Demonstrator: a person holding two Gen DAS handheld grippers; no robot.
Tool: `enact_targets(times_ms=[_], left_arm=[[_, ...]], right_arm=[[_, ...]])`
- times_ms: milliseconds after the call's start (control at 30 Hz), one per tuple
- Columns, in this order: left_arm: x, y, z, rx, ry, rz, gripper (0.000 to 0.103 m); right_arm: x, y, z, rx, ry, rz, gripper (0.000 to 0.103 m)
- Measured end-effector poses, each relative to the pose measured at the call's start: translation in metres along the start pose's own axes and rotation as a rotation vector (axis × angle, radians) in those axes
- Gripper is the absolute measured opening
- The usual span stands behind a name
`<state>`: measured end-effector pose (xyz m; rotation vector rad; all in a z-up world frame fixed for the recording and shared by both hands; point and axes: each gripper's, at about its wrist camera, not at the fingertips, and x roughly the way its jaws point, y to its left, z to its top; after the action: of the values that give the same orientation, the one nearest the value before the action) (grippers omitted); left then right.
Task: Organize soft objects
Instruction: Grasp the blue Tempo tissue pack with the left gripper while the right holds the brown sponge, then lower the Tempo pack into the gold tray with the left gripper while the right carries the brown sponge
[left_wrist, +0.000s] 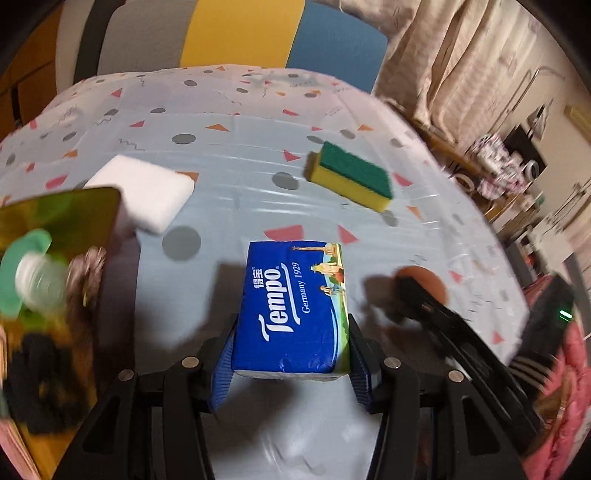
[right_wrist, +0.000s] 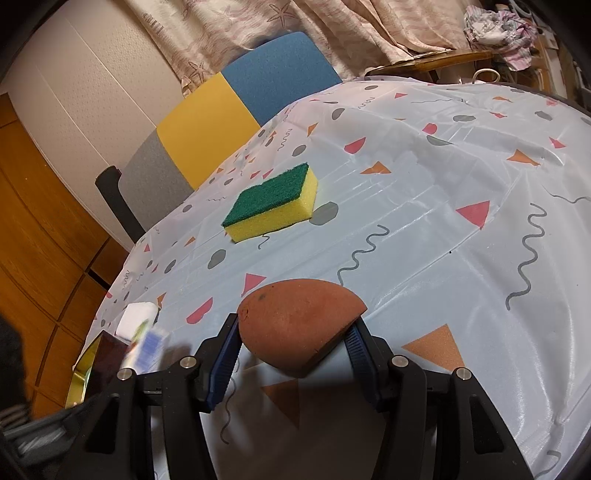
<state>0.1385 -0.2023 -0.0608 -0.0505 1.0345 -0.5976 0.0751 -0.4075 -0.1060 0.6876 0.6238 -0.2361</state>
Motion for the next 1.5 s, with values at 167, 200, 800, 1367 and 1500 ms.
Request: enact_targets(times_ms=[167,200,800,1367,1500], left_arm=[[-0.036,-0.008,-0.024,0.034,-0.056,-0.064,0.053],[-0.043,-0.008,-0.029,0.037,-0.065,-0.072,0.053],[-0.127,0.069,-0.076,0.017,-0.128,-0.036,0.053],[-0.127,0.129,-0.102,0.021,-0.057,0.130,0.054],[-0.136,0.128,-0.108,0.038,-0.078,0.156,0.054]], right_arm=[[0.000,0.000,0.000,0.000,0.001,-0.001,0.057],[0.000,0.000,0.000,0.000,0.001,-0.002,0.057],[0.002,0.004,0.000,-0.024,0.010,-0.032,0.057],[0.003,0.008,0.000,-0.047,0.018,-0.062,0.057],[0.004,0.009,0.000,-0.052,0.020,-0.069,0.057]])
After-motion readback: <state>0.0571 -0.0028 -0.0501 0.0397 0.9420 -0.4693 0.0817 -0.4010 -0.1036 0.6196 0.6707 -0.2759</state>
